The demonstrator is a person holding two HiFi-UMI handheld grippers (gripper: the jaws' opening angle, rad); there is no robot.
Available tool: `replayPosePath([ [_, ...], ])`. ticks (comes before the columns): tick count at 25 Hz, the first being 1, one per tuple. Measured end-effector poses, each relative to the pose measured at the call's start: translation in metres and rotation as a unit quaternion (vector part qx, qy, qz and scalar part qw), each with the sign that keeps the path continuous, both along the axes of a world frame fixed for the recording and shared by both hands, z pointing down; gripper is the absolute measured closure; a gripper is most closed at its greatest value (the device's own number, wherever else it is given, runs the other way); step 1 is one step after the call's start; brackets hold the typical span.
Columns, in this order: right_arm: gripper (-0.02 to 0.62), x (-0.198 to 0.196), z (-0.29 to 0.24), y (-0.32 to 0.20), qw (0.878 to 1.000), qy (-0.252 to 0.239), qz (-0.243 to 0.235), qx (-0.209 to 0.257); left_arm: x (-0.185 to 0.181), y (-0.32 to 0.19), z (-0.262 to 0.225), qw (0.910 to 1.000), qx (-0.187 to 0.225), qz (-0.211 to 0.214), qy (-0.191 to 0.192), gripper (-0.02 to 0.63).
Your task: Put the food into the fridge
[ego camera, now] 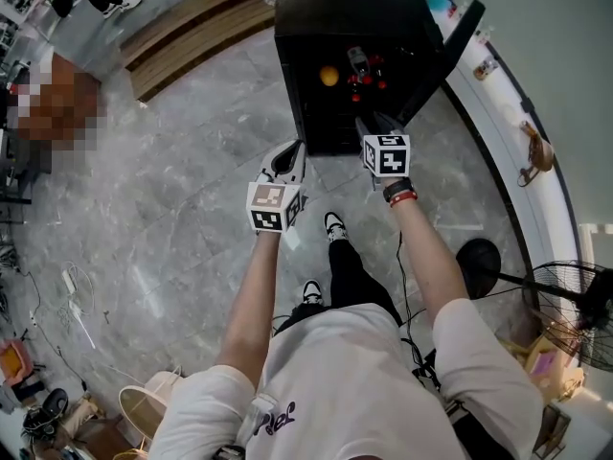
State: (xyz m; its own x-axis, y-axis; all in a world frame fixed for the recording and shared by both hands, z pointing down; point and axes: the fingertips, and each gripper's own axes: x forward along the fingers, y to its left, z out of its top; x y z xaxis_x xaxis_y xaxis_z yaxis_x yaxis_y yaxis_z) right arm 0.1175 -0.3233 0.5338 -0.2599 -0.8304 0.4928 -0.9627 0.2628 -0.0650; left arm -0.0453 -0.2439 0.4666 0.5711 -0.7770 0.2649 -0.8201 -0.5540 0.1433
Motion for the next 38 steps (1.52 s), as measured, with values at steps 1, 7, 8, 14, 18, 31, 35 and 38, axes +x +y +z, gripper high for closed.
replayPosePath([
  [1,0.407,0.0,-0.003,0.006,1.0,-0.002,0.001,0.0,-0.001,0.003,-0.002,1.0,0.001,0.0,0.0,0.588],
  [7,0.423,-0.004,-0.02,0.036,1.0,-0.007,0.005,0.009,-0.01,0.018,-0.016,0.9999,0.01,-0.001,-0.002,0.588],
  [8,0.425,-0.004,-0.023,0.042,1.0,-0.007,0.005,0.01,-0.01,0.021,-0.018,0.9999,0.012,0.0,-0.003,0.588],
  [14,0.451,-0.004,-0.038,0.077,1.0,-0.009,0.007,0.017,-0.008,0.045,-0.028,0.9998,0.018,0.009,-0.003,0.588],
  [18,0.468,-0.003,-0.045,0.101,1.0,-0.015,0.011,0.022,-0.008,0.057,-0.034,0.9997,0.021,0.013,-0.001,0.588],
  [31,0.514,0.0,-0.088,0.16,0.997,-0.035,0.038,0.064,-0.017,0.089,-0.048,0.9993,0.035,0.01,-0.002,0.588],
  [35,0.536,0.0,-0.097,0.177,0.996,-0.035,0.046,0.07,-0.023,0.099,-0.06,0.9992,0.041,0.0,0.001,0.588],
  [38,0.553,0.002,-0.102,0.187,0.995,-0.02,0.055,0.08,-0.024,0.104,-0.07,0.9987,0.051,-0.001,0.006,0.588],
])
